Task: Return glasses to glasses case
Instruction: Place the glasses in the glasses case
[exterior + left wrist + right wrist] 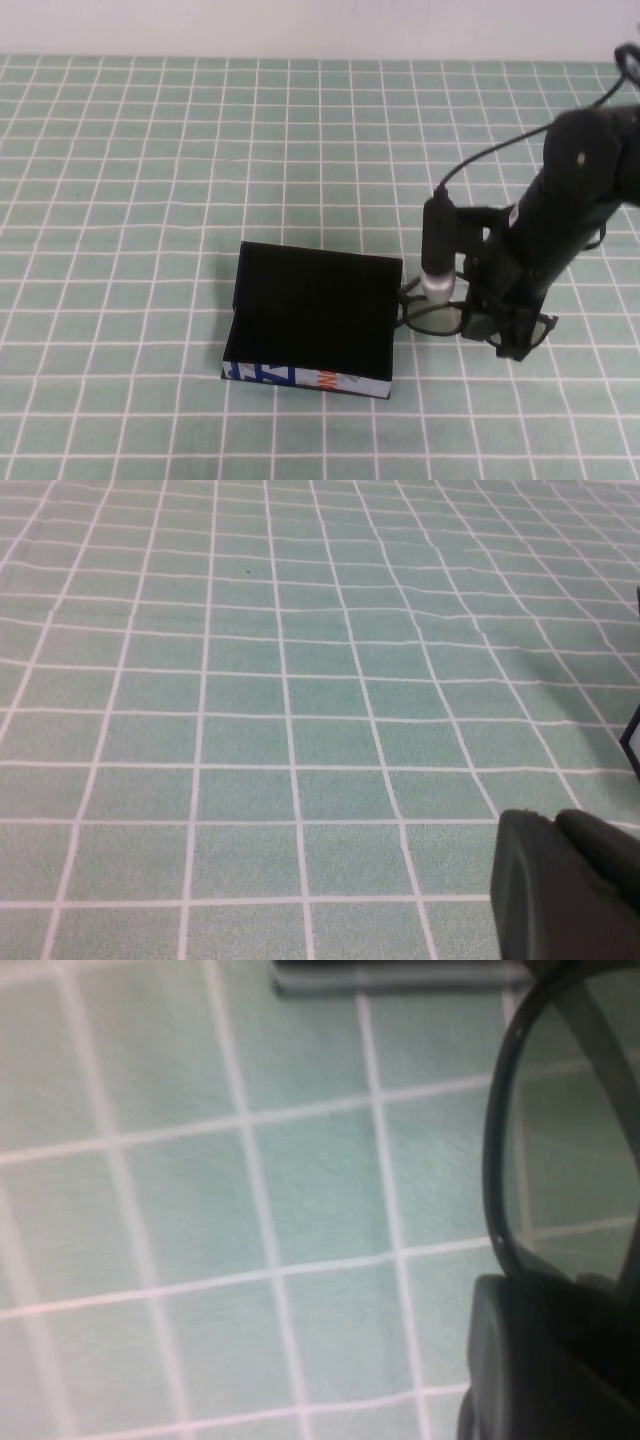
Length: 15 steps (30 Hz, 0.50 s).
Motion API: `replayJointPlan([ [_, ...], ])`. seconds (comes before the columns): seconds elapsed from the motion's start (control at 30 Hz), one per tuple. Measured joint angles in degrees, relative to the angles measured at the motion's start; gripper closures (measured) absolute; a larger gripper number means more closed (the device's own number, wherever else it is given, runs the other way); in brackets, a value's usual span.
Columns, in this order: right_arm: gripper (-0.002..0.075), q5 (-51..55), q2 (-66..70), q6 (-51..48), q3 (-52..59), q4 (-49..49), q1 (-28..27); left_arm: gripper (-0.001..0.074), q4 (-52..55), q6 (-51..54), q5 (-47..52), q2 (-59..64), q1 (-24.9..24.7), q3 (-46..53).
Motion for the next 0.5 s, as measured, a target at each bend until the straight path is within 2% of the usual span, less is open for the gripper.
replayJointPlan([
  [0.17, 0.0648, 9.54, 0.00, -0.10, -6.01, 2.38, 0.00, 0.0737, 0.00, 0.00, 0.00, 0.00, 0.00, 0.00],
  [0.5, 0.0650, 11.38, 0.81, 0.94, -9.11, 4.83, 0.00, 0.0737, 0.00, 0.00, 0.00, 0.00, 0.00, 0.00],
])
